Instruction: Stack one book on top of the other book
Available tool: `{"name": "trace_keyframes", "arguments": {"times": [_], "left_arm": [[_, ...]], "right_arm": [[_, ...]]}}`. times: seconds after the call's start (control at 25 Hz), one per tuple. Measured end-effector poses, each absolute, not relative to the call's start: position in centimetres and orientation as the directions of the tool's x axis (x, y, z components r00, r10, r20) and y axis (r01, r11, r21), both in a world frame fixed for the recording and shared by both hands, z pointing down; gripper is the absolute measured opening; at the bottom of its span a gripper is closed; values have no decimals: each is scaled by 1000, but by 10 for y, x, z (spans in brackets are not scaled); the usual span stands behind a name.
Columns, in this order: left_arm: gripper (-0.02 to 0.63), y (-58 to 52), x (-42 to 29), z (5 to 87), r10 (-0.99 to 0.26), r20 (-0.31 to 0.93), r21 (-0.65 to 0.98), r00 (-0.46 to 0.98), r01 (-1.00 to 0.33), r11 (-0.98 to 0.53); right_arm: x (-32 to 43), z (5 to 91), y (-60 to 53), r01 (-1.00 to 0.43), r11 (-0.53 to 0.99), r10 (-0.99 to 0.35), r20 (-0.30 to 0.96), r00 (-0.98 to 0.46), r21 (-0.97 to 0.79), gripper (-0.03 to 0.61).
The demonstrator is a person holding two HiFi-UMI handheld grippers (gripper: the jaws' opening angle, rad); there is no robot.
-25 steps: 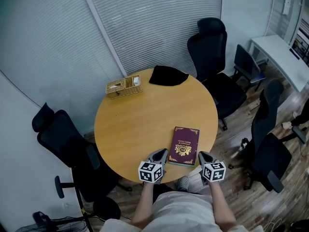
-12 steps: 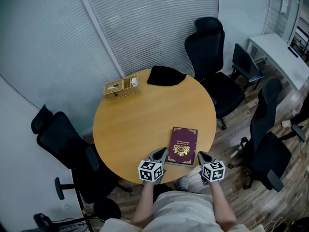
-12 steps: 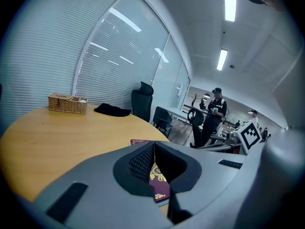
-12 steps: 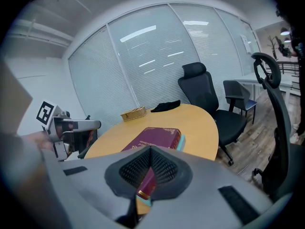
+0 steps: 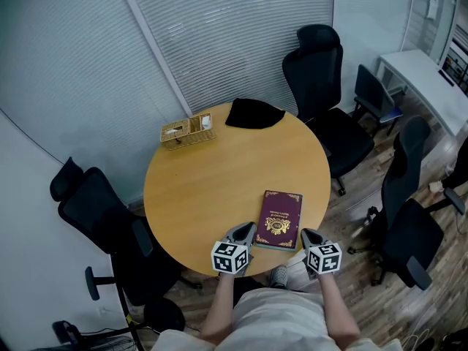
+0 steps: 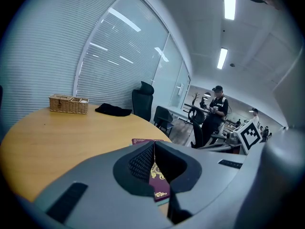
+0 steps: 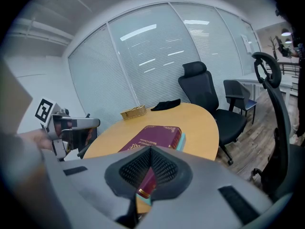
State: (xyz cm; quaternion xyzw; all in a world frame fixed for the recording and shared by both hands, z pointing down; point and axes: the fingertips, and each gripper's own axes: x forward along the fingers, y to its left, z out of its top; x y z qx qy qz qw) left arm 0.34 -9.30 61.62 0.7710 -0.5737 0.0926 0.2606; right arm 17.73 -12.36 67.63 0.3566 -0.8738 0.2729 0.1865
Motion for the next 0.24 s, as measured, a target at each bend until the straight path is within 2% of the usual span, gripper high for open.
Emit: {"name": "trace_keyframes", "arguments": {"times": [0.24], "left_arm": [[29,-92,4,617,-838,446,285,315,-937,-201]], "right_arm": [[180,675,-123,-723,605,-520,524,-675,-333,20]]}}
